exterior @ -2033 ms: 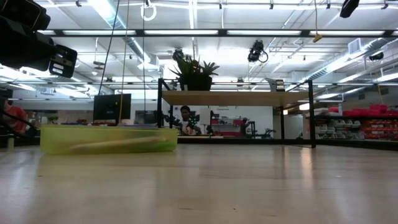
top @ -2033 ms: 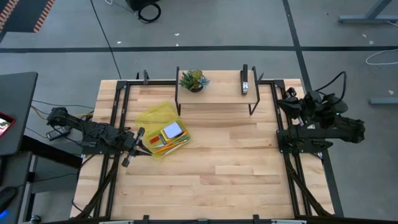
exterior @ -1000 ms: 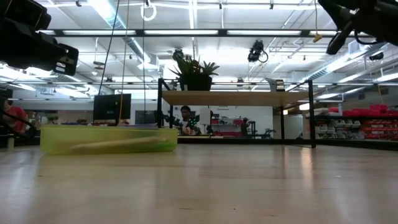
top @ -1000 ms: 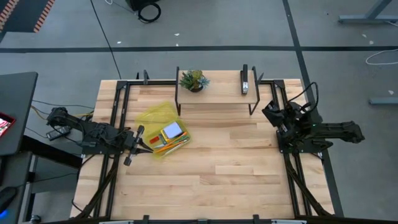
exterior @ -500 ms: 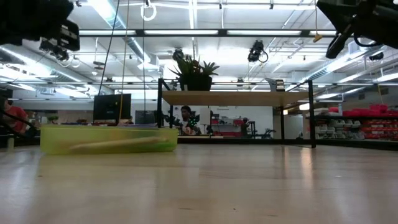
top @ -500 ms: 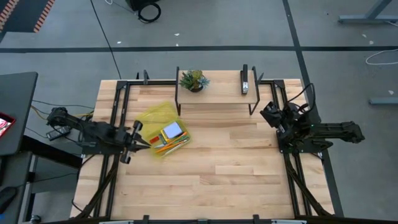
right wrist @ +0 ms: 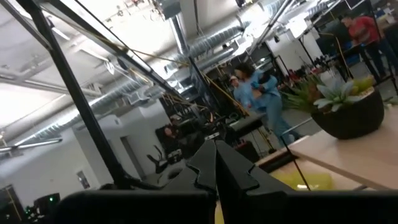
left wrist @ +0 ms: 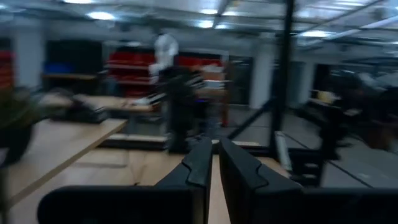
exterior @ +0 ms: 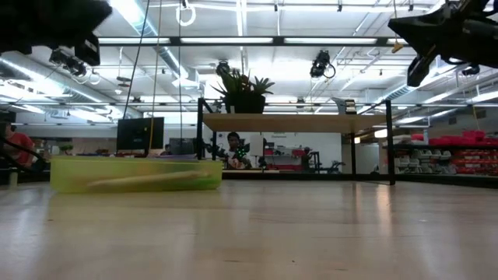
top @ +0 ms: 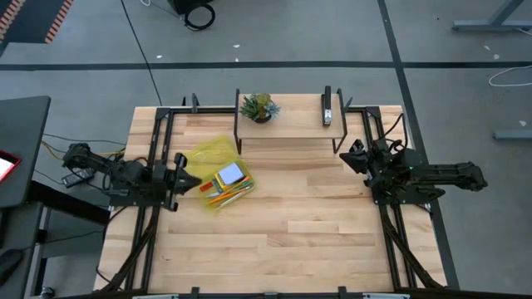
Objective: Pack school essentials
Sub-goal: Return to Home Position
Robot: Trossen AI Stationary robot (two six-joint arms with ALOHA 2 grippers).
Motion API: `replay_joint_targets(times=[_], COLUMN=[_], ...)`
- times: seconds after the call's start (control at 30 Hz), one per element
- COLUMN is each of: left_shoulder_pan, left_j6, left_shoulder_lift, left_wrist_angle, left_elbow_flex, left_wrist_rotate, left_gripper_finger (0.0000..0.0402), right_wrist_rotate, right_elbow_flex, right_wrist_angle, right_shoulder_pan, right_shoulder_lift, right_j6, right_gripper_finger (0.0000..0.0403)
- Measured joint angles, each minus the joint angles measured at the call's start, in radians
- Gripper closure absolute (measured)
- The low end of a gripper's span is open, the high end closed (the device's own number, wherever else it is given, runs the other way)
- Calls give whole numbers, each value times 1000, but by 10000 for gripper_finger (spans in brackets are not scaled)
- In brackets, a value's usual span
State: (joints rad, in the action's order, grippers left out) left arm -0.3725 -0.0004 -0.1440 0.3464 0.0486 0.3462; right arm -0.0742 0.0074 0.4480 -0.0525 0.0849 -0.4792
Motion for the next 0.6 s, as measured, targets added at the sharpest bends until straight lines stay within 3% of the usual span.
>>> replay_joint_targets(times=[0.2, 0.3, 0.4, 0.6], left_shoulder_pan=[0, 0, 0, 9], left_j6=[13, -62, -160, -145], left_shoulder_lift=[0, 1, -1, -2], left_wrist_angle=[-35, -46, -153, -165], left_elbow_flex=[-3, -41, -39, -39], left_wrist_rotate=[51, 52, 30, -9], left_gripper_finger=[361, 365, 369, 374], right_wrist_rotate=[-1, -1, -2, -20], right_elbow_flex=[0, 0, 0, 0], right_wrist_angle=[-49, -58, -58, -58], right_shoulder_pan=[0, 0, 0, 0], right_shoulder_lift=[0, 0, 0, 0], right_j6=[-11, -18, -18, -17], right_gripper_finger=[393, 393, 393, 393])
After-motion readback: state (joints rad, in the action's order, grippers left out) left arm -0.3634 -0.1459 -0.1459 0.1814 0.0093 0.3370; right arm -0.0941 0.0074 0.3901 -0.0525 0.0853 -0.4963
